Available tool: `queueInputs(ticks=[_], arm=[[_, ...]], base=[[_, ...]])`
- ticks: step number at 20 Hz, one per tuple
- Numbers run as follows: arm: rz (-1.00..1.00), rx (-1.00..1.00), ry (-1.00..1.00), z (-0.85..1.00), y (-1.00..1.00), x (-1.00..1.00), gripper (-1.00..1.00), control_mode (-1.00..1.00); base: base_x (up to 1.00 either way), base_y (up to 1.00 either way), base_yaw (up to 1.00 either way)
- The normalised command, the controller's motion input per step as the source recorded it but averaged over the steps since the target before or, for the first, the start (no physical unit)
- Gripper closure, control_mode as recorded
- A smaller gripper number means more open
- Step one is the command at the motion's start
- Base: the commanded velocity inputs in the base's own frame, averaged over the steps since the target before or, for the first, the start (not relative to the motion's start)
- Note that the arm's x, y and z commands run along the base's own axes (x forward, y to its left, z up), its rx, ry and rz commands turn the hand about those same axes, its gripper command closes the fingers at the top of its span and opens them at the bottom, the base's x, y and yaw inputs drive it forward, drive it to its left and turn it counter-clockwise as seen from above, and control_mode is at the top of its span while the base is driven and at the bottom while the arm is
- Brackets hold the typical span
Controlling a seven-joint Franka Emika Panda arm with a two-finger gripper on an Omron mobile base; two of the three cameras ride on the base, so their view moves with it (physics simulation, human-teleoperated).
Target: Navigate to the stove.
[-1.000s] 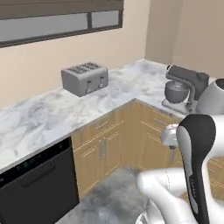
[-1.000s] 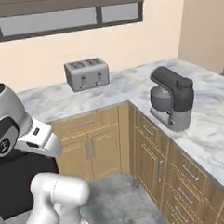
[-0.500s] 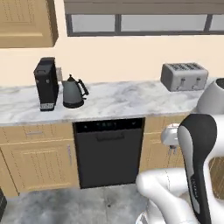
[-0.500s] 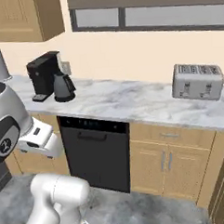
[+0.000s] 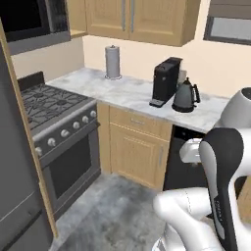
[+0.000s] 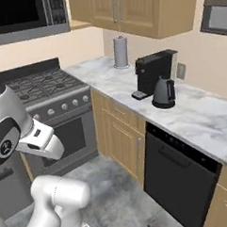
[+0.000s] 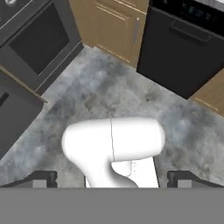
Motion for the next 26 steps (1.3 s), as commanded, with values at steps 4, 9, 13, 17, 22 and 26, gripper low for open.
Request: queueInputs(ticks=[4, 9, 13, 17, 22, 26], arm=[[0.0, 0.0, 0.0, 0.0, 0.0, 0.0, -1.0, 1.0], [0.0, 0.0, 0.0, 0.0, 0.0, 0.0, -1.0, 1.0], [0.0, 0.0, 0.0, 0.0, 0.0, 0.0, -1.0, 1.0], [0.0, 0.0, 0.0, 0.0, 0.0, 0.0, -1.0, 1.0], [0.0, 0.0, 0.0, 0.0, 0.0, 0.0, -1.0, 1.0], [0.0, 0.0, 0.0, 0.0, 0.0, 0.0, -1.0, 1.0]], base=[[-0.05, 0.0, 1.0], [0.15, -0.43, 0.81], [0.53, -0.83, 0.58], [0.68, -0.99, 0.46], [0.89, -0.82, 0.36], [1.0, -0.72, 0.25]])
